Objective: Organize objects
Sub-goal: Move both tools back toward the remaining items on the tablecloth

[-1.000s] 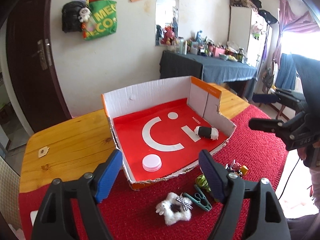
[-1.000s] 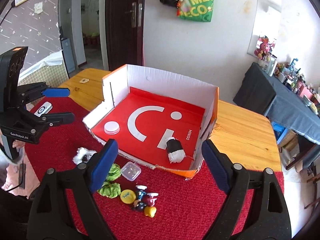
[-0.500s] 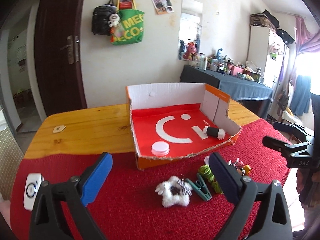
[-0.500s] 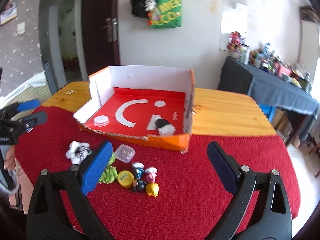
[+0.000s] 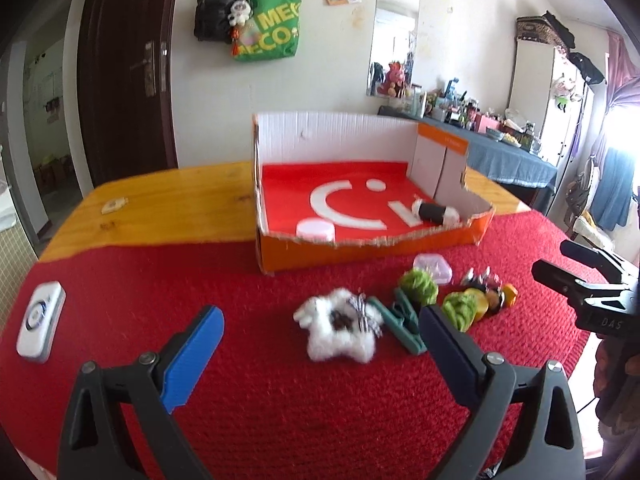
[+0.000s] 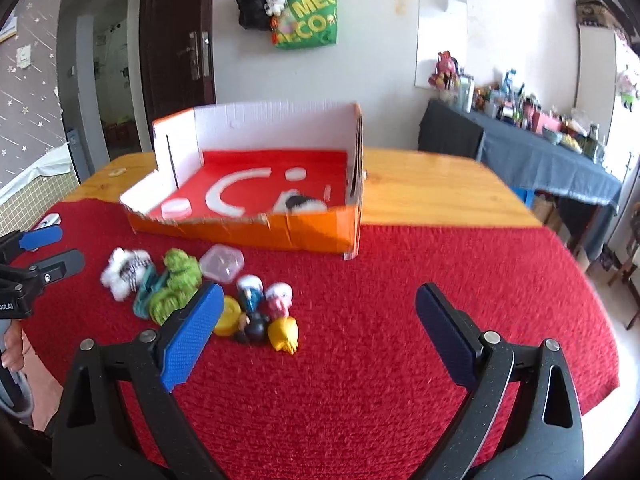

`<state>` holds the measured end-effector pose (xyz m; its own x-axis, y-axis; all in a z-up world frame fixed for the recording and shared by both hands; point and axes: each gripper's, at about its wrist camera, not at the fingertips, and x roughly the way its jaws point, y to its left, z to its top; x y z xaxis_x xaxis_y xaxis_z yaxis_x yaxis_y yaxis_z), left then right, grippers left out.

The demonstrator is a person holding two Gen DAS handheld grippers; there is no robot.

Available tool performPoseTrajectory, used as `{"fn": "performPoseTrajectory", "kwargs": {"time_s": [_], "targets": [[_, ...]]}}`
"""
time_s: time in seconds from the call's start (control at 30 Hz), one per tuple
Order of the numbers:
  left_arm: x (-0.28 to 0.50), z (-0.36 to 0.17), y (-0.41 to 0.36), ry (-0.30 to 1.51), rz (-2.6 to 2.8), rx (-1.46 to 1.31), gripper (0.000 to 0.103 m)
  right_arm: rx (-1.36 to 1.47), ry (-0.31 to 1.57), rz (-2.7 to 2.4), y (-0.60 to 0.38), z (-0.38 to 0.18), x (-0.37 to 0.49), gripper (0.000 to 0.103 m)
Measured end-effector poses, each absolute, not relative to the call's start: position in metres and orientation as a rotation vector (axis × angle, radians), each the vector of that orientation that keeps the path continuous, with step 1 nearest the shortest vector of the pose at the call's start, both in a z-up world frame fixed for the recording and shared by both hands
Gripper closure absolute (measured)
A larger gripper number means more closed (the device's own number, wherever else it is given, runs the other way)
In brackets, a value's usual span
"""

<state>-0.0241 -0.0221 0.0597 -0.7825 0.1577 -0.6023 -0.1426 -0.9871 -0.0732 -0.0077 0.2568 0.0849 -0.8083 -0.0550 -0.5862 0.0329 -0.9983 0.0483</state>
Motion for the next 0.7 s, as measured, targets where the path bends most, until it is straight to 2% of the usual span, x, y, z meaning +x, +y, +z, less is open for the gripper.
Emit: {"fn": "performPoseTrajectory", "kwargs": {"time_s": [0.47, 0.7], "targets": [[-0.043, 0.021, -0.027, -0.142, 2.717, -1.181, 0.003, 1.153, -0.075, -2.907, 0.265, 0.045, -0.020, 0.005], [-0.050, 0.019, -0.024, -0.096, 2.720, -1.213, 0.003, 1.206, -0.095, -2.856, 0.269, 0.043, -0.025, 0.005]]}}
